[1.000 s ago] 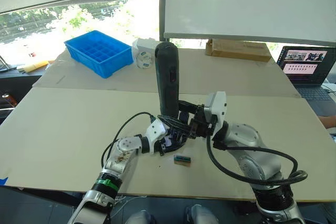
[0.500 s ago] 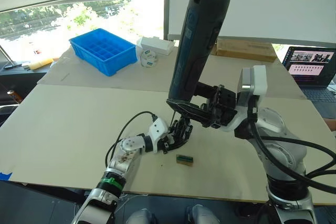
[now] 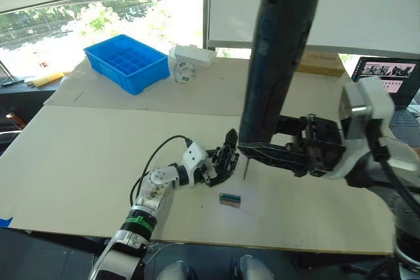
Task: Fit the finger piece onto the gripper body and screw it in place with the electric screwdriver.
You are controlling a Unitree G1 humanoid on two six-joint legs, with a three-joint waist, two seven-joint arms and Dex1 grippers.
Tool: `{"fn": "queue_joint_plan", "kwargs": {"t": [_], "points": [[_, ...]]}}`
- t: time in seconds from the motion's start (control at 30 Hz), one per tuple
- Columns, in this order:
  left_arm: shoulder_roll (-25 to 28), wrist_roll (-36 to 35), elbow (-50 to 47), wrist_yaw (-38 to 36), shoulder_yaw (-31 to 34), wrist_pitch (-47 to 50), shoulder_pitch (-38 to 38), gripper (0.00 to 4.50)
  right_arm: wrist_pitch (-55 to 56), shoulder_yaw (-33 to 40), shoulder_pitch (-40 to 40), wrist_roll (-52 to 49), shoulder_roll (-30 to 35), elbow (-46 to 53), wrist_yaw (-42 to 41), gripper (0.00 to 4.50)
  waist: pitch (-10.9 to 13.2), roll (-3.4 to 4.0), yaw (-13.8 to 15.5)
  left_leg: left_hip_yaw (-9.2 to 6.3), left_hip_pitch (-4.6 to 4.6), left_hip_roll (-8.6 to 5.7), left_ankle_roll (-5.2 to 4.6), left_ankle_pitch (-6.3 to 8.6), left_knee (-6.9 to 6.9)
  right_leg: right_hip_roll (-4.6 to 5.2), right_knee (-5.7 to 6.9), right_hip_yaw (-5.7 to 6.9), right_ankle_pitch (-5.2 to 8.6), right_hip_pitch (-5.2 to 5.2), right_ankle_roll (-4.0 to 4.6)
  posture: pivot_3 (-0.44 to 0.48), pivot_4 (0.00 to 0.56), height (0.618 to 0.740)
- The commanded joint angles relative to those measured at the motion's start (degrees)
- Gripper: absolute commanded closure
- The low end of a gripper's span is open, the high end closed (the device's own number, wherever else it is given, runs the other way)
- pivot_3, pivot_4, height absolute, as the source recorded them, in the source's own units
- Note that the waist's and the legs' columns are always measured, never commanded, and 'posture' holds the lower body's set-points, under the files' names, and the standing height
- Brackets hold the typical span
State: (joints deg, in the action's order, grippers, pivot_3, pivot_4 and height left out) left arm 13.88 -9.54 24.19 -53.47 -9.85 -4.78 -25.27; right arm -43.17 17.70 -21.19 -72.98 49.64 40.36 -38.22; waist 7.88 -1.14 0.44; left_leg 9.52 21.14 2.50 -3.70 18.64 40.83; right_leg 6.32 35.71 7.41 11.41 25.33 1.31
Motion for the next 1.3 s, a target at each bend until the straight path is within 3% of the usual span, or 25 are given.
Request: {"fn": "queue_joint_plan", "kwargs": {"t": [0.03,0.13,0.23,0.37,0.47,0.63,0.77,1.0,1.07,1.2,1.3], "points": [[5.9,-4.43,-4.39,-4.86,3.99,3.48,3.83,0.03,-5.34,11.82,4.19,-6.94,7.85,-4.63,-2.03,2.59,0.02,-0.02,-0.14,0.0,0.0,0.0,0.17,-0.1,-0.01,-0.01,-0.02,0.0,0.0,0.0,0.0,0.0,0.15,0.74],[12.12,-10.08,-8.8,-12.18,6.93,6.65,7.01,0.03,-15.45,18.66,12.34,-6.1,17.69,-10.76,-7.75,2.59,0.05,0.0,-0.27,0.0,0.02,0.02,0.18,-0.1,-0.06,-0.01,-0.05,0.0,0.02,0.04,0.02,0.0,0.15,0.74],[18.93,-12.42,-8.9,-17.99,9.98,7.14,9.32,0.03,-21.62,20.29,19.27,0.45,23.78,-18.97,-10.64,2.59,0.07,0.01,-0.13,0.0,0.06,0.03,0.15,-0.08,-0.09,-0.01,-0.11,0.0,0.06,0.07,0.0,0.0,0.15,0.74],[24.41,-13.38,-6.77,-21.81,13.47,5.43,10.15,0.03,-21.22,16.07,23.67,11.19,27.29,-26.8,-12.77,2.59,0.17,0.15,0.34,0.02,0.28,0.01,-0.1,0.06,-0.04,0.01,-0.34,-0.03,0.06,0.18,-0.28,0.0,0.15,0.74],[26.73,-17.95,-6.95,-26.15,16.94,8.25,10.01,0.03,-17.29,8.24,28.42,22.3,32.21,-32.02,-17.27,2.59,0.18,0.2,0.56,0.02,0.71,-0.01,0.04,-0.03,0.07,0.06,-0.42,-0.06,0.04,0.51,-0.51,0.0,0.15,0.74],[28.8,-18.22,-5.75,-28.18,18.88,7.78,10.48,0.03,-13.4,-4.13,23.08,31.44,31.42,-39.13,-18.41,2.59,0.28,0.39,0.14,0.2,0.94,-0.16,0.11,-0.1,0.1,-0.23,-0.28,0.05,-0.09,0.84,-0.47,0.0,0.15,0.74],[29.86,-18.04,-4.89,-26.81,20.61,9.24,11.42,0.03,-11.53,-13.53,15.51,39.08,27.23,-44.98,-17.06,2.59,0.35,0.45,-0.47,0.29,0.86,-0.3,0.13,-0.11,0.03,-0.29,-0.24,0.13,-0.01,0.83,-0.59,0.0,0.15,0.74],[29.83,-17.99,-8.28,-25.01,21.71,9.76,13.23,0.03,-9.89,-18.87,9.84,46.01,23.6,-50.55,-18.88,2.59,0.47,0.56,-0.8,0.3,0.73,-0.34,0.16,-0.13,0.15,-0.13,0.02,-0.07,0.26,0.79,-1.0,0.0,0.15,0.74],[30.56,-17.97,-9.29,-24.78,21.76,10.83,14.01,0.0,-10.44,-19.12,9.0,46.69,23.37,-51.78,-20.17,1.54,0.47,0.55,-0.87,0.31,0.71,-0.34,0.16,-0.12,0.2,0.0,0.03,-0.14,0.25,0.77,-1.0,0.0,0.15,0.74],[31.52,-17.26,-10.54,-23.69,21.63,10.96,14.14,0.0,-5.98,-16.36,9.17,48.96,23.32,-54.03,-20.17,0.17,0.47,0.56,-0.88,0.3,0.64,-0.34,0.16,-0.13,0.24,0.18,0.12,-0.2,0.2,0.75,-0.99,0.0,0.15,0.74],[32.76,-15.83,-10.31,-21.77,21.52,11.58,13.98,0.0,-3.02,-11.42,11.51,48.7,25.21,-53.54,-22.08,0.03,0.47,0.59,-0.74,0.3,0.67,-0.34,0.16,-0.13,0.22,0.19,0.18,-0.25,0.11,0.8,-0.8,0.0,0.15,0.74]]}}
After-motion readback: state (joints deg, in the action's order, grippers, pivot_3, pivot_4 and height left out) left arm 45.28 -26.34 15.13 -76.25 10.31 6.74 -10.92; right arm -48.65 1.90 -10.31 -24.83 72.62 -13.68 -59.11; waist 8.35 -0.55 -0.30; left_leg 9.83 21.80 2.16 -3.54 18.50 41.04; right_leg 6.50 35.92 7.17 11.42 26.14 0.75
